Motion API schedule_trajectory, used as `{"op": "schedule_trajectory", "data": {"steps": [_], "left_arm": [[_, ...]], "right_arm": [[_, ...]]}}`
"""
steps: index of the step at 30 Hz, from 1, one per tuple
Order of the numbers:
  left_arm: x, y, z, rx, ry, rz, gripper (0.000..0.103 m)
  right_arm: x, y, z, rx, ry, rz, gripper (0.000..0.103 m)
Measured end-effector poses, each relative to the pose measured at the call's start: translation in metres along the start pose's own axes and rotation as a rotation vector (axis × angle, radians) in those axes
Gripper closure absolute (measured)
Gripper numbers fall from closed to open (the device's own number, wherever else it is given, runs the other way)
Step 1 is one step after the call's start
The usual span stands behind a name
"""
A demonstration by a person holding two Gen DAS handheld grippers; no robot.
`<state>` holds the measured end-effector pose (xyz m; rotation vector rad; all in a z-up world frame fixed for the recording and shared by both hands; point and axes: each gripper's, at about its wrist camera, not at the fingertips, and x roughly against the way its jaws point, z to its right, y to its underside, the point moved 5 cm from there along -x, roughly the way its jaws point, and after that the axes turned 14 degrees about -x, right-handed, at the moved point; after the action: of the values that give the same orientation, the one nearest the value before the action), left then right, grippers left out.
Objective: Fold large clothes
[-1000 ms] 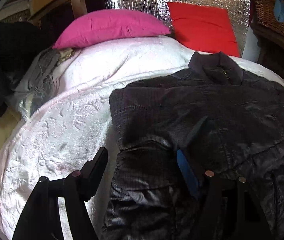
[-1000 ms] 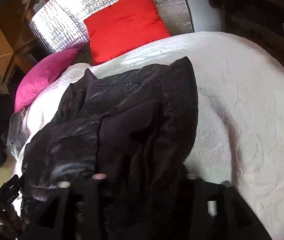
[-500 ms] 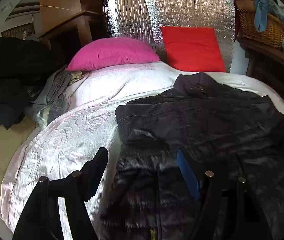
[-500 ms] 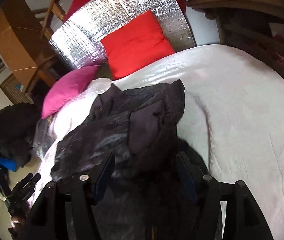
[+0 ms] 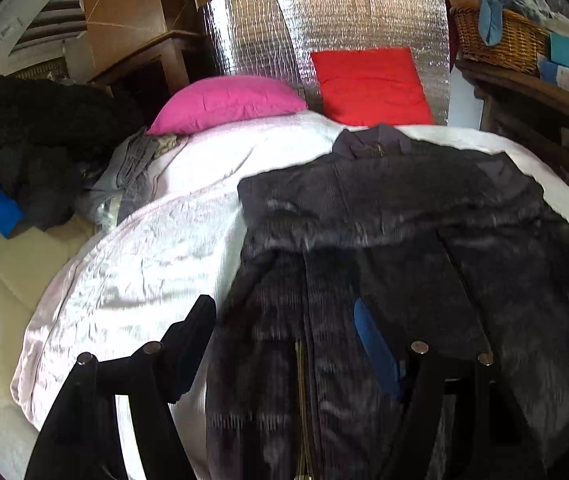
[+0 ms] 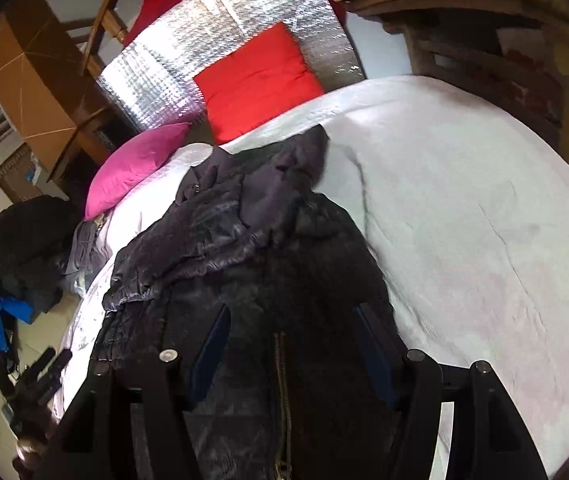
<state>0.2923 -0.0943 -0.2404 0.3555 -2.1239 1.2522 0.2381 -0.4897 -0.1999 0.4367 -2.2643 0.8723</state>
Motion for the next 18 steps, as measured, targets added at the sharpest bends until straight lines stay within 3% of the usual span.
{"op": "schedule_trajectory", "data": {"steps": [7,10,14,15,16,18], "left_arm": [[-0.021,0.065,-0.024,0.111,-0.005,-0.196,0.028],[-0.022,0.083,-0.041,0.186,-0.009,-0.211,0.028],[-0.025,0.093,-0.041,0.243,0.079,-0.201,0.028],[-0.028,0.094,-0.037,0.248,0.111,-0.204,0.031],[-0.03,0.094,-0.032,0.251,0.14,-0.205,0.048],[-0.033,0.095,-0.022,0.247,0.193,-0.209,0.068]], "right_arm": [[-0.014,0.003,0.044,-0.033,0.115,-0.032,0.036],[-0.021,0.006,0.063,-0.063,0.135,-0.065,0.036],[-0.03,0.011,0.074,-0.06,0.147,-0.094,0.036],[-0.033,0.013,0.074,-0.056,0.147,-0.098,0.037],[-0.035,0.015,0.072,-0.057,0.139,-0.104,0.037],[-0.037,0.019,0.065,-0.019,0.149,-0.094,0.042]]}}
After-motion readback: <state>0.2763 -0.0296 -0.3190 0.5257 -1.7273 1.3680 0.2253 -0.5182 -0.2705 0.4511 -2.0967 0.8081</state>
